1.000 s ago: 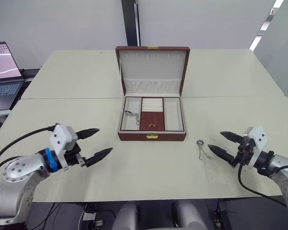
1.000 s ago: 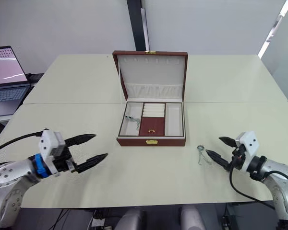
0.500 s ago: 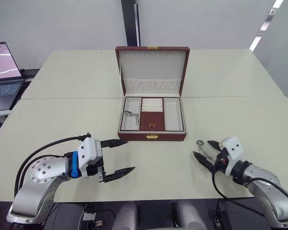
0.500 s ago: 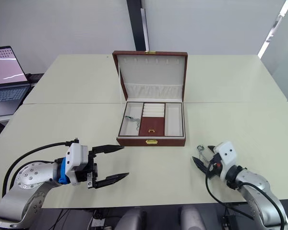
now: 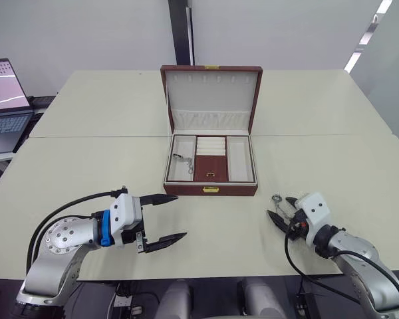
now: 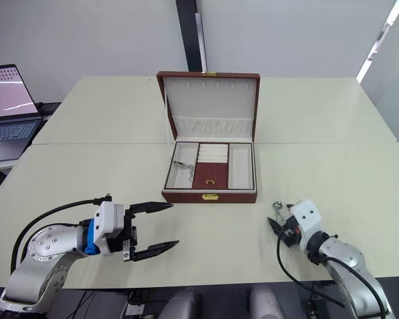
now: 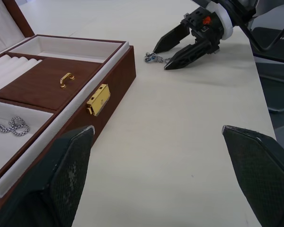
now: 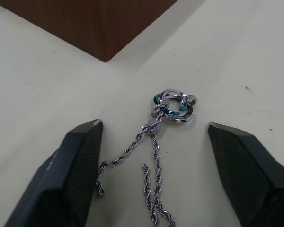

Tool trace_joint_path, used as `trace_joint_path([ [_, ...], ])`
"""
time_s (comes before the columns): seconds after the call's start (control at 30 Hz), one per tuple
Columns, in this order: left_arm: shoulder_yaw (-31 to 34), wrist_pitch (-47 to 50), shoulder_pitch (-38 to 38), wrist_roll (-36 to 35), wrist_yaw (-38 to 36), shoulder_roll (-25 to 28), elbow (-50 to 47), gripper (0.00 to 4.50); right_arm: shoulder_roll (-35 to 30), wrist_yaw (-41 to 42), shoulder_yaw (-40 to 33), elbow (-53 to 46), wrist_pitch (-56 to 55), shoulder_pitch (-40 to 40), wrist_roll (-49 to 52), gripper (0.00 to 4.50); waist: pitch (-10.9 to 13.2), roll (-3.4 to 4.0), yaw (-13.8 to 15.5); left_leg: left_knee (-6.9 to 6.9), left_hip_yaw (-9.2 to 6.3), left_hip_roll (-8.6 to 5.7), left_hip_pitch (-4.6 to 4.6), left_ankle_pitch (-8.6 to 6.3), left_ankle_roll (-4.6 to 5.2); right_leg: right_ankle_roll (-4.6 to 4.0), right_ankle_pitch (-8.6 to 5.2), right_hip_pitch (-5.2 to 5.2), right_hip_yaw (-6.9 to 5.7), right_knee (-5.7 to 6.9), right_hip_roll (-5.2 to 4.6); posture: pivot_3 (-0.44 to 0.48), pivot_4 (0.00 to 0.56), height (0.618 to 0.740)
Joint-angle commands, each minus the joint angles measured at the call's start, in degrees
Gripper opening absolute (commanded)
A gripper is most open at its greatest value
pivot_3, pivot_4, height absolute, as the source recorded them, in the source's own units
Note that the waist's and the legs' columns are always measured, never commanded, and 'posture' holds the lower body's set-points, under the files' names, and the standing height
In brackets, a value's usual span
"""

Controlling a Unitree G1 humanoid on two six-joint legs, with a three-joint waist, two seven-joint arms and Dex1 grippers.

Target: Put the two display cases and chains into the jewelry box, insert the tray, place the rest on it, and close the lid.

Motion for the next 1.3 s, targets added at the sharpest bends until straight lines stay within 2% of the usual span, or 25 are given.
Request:
trace_joint_path([
  [0.03,-0.34,-0.93,-0.02,-0.18,0.06,-0.4,-0.87,4.5,-0.96,-0.36,0.51,1.12,2.4,1.52,-1.51,2.49,-0.02,-0.02,0.02,0.0,0.0,0.0,0.02,0.0,0.0,0.0,0.0,0.03,0.0,-0.01,0.0,0.0,0.15,0.74],
  [0.3,-0.84,0.51,-0.61,-0.27,1.37,-0.76,-2.11,4.5,-0.29,-1.77,0.01,2.38,3.66,-0.11,-1.71,0.96,-0.04,-0.05,0.02,-0.1,-0.01,0.0,0.67,-0.03,0.03,0.0,-0.02,0.76,-0.02,-0.25,0.0,0.0,0.15,0.74],
  [0.47,-1.21,1.86,-1.67,-0.53,2.64,-0.74,-2.94,4.5,0.35,-3.16,-0.42,3.33,4.89,-1.39,-1.55,0.0,-0.06,-0.09,0.02,-0.1,0.0,0.02,0.71,-0.04,0.04,-0.01,-0.03,0.79,-0.03,-0.25,0.02,0.0,0.15,0.74],
  [0.7,-1.69,3.04,-2.9,-0.39,3.76,-1.15,-3.21,4.5,1.44,-3.3,-1.58,3.98,4.35,-1.83,-0.71,0.0,-0.07,-0.09,0.01,-0.09,0.0,0.04,0.71,-0.04,0.04,-0.01,-0.02,0.78,-0.02,-0.25,0.02,0.0,0.15,0.74],
  [0.93,-1.65,3.65,-3.07,-0.79,4.75,-1.27,-3.71,4.5,4.23,-0.56,-5.94,1.93,0.58,-2.08,5.48,0.0,-0.03,-0.04,0.02,-0.1,0.0,0.03,0.69,-0.04,0.04,-0.01,-0.02,0.76,-0.01,-0.25,0.01,0.0,0.15,0.74],
  [1.3,-1.48,3.94,-2.83,-0.88,5.86,-2.04,-3.82,4.5,4.82,3.13,-9.67,-2.28,0.63,-3.68,14.15,0.0,0.05,0.06,-0.01,-0.14,0.01,0.06,0.67,-0.04,0.04,-0.03,-0.04,0.71,0.0,-0.25,0.05,0.0,0.15,0.74],
])
